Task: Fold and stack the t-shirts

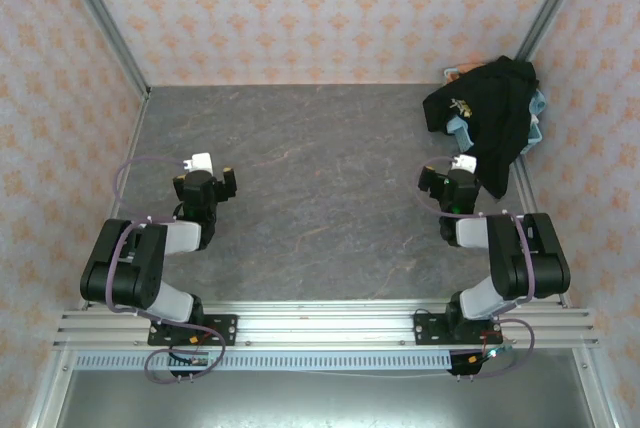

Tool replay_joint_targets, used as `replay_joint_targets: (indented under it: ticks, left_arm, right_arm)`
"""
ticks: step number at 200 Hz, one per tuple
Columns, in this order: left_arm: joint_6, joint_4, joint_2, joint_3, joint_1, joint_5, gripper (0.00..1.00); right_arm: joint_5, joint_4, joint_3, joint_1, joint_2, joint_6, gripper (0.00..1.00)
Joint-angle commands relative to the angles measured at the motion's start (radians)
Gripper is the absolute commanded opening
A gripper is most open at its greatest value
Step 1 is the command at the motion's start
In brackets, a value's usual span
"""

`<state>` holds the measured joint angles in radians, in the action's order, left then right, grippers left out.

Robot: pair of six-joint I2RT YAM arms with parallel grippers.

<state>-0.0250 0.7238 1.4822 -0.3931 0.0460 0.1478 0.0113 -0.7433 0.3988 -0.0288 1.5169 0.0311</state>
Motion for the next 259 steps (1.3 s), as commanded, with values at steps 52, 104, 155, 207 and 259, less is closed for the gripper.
replay_joint_targets:
  ticks: [52, 104, 155, 207, 259]
  left_arm:
    - [0.013, 0.034, 0.014, -0.024, 0.011, 0.036, 1.00]
    - [0.013, 0.034, 0.013, -0.024, 0.011, 0.036, 1.00]
    - [0.013, 0.034, 0.013, -0.025, 0.011, 0.036, 1.00]
    - [0.013, 0.034, 0.013, -0.024, 0.011, 0.036, 1.00]
    - [0.035, -0.235, -0.135, -0.125, 0.047, 0.090, 1.00]
  right_arm:
    - [0.022, -0.036, 0.017, 0.007, 0.003, 0.011, 0.99]
    - [0.022, -0.036, 0.018, 0.008, 0.004, 0.010, 0.99]
    - [0.022, -0.036, 0.017, 0.007, 0.003, 0.011, 0.99]
    - [0.022, -0.036, 0.018, 0.007, 0.003, 0.010, 0.99]
    - [0.182, 0.318, 0.137, -0.022, -0.215, -0.038, 0.99]
